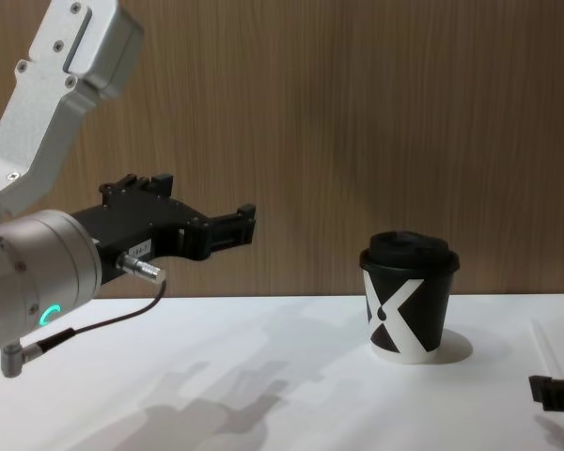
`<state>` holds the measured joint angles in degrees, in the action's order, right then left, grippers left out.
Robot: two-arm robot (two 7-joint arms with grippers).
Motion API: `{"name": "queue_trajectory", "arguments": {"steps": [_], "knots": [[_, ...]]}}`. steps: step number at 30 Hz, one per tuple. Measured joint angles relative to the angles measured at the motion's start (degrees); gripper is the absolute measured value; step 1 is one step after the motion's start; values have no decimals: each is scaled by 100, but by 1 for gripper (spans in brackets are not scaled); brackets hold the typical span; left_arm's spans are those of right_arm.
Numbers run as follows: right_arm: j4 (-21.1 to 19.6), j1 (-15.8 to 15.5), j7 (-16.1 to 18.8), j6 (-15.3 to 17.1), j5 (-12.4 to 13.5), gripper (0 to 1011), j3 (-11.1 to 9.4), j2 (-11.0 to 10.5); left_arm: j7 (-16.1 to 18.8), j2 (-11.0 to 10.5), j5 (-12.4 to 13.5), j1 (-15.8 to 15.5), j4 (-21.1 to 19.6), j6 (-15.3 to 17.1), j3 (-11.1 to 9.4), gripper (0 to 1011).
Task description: Pick up the straw with one hand, pass it to the other hand, and insert it into the cup.
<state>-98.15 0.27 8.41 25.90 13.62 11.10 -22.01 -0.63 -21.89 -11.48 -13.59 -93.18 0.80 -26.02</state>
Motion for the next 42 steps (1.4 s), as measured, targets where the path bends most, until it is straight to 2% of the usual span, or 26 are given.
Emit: {"name": "queue_trajectory", "arguments": {"steps": [42], "knots": [[199,72,212,187,-145,999,-92,68,0,0,0,0,0,0,0,1003]]}}
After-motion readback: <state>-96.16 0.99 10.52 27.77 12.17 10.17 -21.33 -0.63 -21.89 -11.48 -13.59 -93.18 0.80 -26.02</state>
